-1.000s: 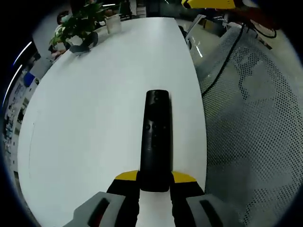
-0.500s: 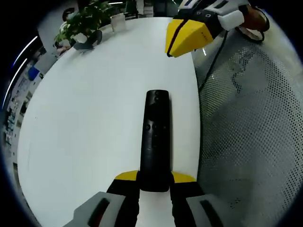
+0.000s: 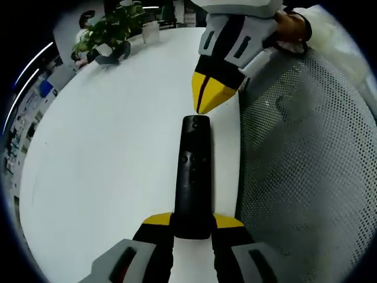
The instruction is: Press the specified remote control buttons in sequence, fully releasing each button before pressing the next.
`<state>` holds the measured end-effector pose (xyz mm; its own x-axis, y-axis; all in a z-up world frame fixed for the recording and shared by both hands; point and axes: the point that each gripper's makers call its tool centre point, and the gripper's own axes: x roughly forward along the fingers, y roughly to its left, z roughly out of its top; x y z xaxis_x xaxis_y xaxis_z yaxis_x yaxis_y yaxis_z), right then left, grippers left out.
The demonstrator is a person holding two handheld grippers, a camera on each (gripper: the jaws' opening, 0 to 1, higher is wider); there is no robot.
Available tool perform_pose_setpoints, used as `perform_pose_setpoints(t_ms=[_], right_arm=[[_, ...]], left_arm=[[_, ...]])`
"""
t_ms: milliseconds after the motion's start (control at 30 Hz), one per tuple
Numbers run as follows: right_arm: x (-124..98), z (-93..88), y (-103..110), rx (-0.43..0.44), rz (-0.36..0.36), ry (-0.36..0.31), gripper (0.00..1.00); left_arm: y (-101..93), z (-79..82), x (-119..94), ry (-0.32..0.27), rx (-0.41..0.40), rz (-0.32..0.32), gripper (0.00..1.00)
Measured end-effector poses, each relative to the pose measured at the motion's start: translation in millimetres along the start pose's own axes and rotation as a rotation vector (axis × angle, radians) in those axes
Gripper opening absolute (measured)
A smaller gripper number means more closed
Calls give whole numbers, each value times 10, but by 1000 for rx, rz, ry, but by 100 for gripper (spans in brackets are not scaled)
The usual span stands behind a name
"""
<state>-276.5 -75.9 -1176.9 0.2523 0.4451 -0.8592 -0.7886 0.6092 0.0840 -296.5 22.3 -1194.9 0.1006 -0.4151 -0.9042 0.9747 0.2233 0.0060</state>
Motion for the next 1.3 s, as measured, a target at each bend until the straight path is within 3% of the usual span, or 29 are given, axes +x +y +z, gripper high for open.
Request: perform_pose_setpoints(t_ms=[200,400,633,833,933,1067,1167,1233,1300], right_arm=[[52,-22,10,0,1,37,0],[67,9,-20,44,19,29,0],[72,5,-36,195,42,26,0],[75,6,-40,252,61,38,0],[70,10,-33,354,75,38,0],[74,15,-39,363,60,41,0],[75,20,-43,386,41,27,0],[72,28,-51,482,20,-12,0],[58,13,-54,469,29,-35,0]], left_arm=[[-4,4,8,-4,4,-5,23],[-2,4,14,5,13,-10,23],[-1,8,16,29,8,-5,23],[0,8,10,20,-16,2,23],[0,12,7,17,-31,9,23],[7,12,6,7,-36,7,23],[7,12,5,0,-35,6,23],[6,12,4,0,-45,9,23],[2,15,4,6,-44,13,23]])
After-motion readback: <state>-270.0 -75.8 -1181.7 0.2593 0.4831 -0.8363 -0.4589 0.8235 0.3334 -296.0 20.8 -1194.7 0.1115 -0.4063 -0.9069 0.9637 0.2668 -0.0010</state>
